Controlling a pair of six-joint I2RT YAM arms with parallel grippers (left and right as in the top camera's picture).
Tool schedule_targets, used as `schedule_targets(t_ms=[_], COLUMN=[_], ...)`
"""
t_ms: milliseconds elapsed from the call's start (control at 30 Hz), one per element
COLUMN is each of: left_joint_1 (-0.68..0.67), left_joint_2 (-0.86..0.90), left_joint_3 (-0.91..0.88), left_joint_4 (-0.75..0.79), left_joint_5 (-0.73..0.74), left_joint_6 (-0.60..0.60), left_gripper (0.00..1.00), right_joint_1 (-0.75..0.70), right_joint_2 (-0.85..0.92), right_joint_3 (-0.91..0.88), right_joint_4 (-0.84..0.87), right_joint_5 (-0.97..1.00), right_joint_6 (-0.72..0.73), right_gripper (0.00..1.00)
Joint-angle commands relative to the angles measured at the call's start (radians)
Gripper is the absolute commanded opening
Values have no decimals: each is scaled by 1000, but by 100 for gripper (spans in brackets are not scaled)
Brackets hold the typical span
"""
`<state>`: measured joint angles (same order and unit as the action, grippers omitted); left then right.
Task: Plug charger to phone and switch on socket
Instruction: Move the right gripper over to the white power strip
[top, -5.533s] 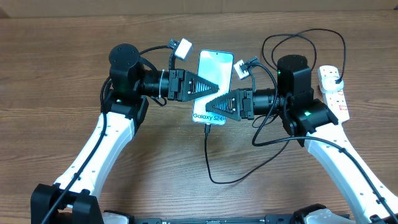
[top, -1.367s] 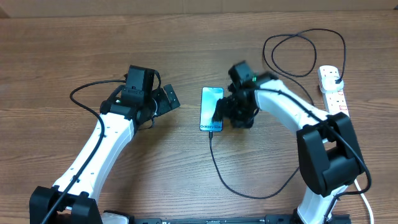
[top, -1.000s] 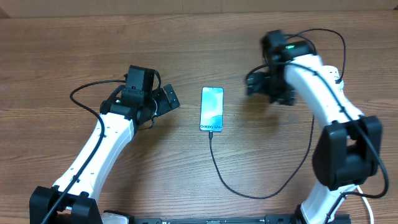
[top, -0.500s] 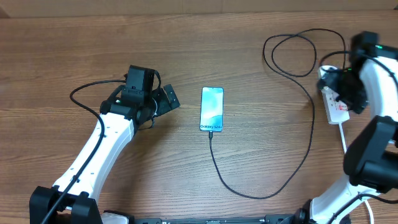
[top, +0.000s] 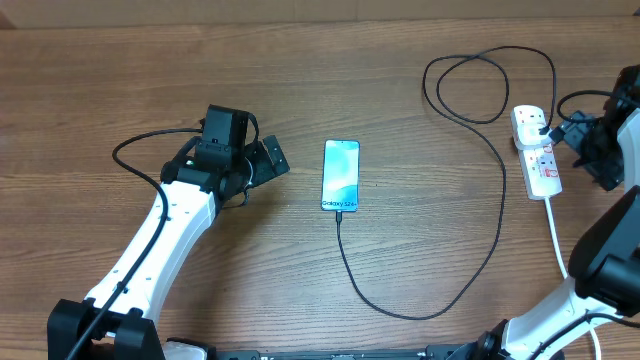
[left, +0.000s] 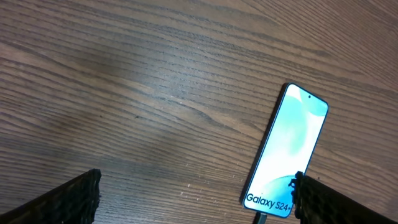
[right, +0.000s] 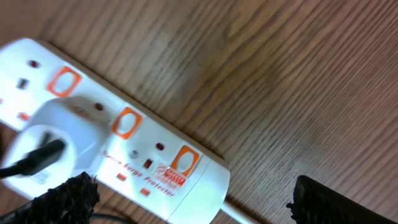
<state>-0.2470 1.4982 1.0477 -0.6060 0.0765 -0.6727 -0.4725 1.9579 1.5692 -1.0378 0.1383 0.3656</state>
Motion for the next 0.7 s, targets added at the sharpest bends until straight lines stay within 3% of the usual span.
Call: schedule_targets(t_ms=[0,667], left_joint_1=[5,5], left_joint_2=[-6,-6], left_joint_3=[2,2], left_joint_4=[1,1], left_joint_5=[-13,-13], left_joint_6=[23,23], left_gripper=[100,100], right_joint_1=[-10,-29], right_joint_2=[36,165], right_joint_3=[-19,-19], right_joint_4=[22,130], right_joint_5=[8,18], right_joint_6=[-8,-3], right_gripper=[100,100])
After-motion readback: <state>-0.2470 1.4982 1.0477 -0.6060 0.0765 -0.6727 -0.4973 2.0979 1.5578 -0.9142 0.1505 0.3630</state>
